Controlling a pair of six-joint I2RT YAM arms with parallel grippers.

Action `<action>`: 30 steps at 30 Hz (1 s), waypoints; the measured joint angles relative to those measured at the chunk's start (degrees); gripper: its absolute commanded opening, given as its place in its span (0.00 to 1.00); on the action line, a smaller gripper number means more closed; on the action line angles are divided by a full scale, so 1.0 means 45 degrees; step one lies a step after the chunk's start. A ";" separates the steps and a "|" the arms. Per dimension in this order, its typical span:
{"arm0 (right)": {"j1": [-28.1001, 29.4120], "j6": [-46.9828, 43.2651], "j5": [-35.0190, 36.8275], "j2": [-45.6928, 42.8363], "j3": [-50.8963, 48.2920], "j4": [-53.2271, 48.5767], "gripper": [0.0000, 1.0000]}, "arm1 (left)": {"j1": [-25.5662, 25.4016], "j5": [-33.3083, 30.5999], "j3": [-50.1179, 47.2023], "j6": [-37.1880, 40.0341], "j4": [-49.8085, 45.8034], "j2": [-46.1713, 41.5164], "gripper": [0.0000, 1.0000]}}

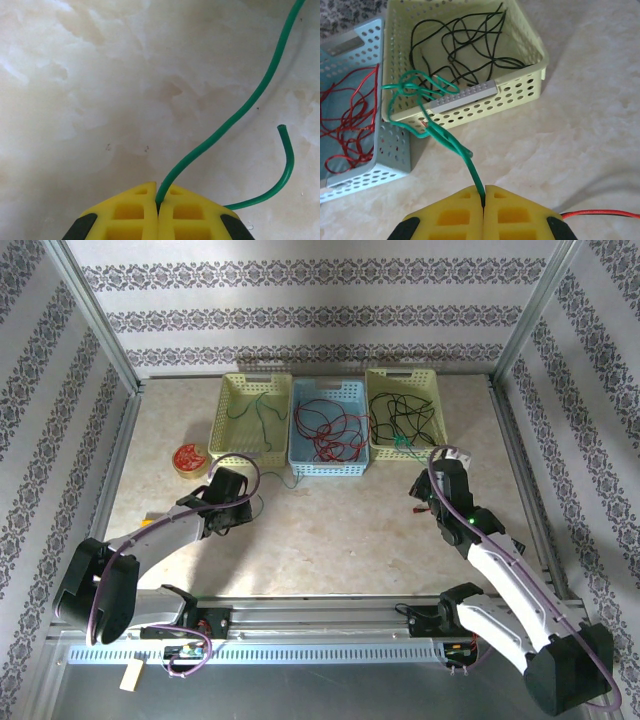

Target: Untangle the cables

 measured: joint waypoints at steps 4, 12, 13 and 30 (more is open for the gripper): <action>0.0165 -0.0631 -0.0651 -0.0180 0.0194 0.0131 0.00 | -0.0015 0.0136 -0.0034 0.0005 0.0010 0.0282 0.09; 0.1365 -0.1914 -0.2783 0.0724 0.2205 0.0811 0.00 | -0.0073 0.0549 -0.0068 0.0097 0.0219 0.0515 0.79; 0.1671 -0.2098 -0.2992 0.0957 0.2463 0.0894 0.00 | -0.0102 0.0602 -0.0117 0.0121 0.0296 0.0393 0.83; 0.2861 -0.2793 -0.9947 0.3939 0.4401 0.0563 0.00 | -0.0204 0.1846 -0.0311 0.0408 0.1209 -0.4838 0.72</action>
